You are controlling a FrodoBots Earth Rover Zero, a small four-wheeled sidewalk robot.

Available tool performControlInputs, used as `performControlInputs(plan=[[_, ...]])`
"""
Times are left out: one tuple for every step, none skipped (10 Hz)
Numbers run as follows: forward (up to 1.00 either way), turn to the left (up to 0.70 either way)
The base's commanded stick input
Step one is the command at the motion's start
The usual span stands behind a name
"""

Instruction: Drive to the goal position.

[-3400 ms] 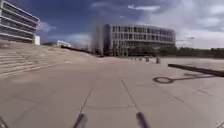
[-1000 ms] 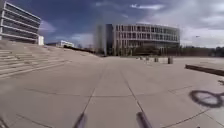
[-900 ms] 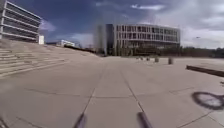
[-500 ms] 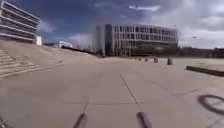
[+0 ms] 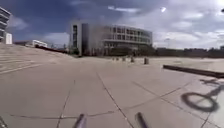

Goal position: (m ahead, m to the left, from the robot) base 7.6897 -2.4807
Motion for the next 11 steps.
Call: performControlInputs(plan=[[0.5, -0.5], [0.5, -0.5], [0.5, -0.43], [0.5, 0.0], [0.5, 0.0], [0.5, 0.0], [0.5, 0.0], [0.5, 0.0], [0.5, 0.0], [0.5, 0.0], [0.5, 0.0]])
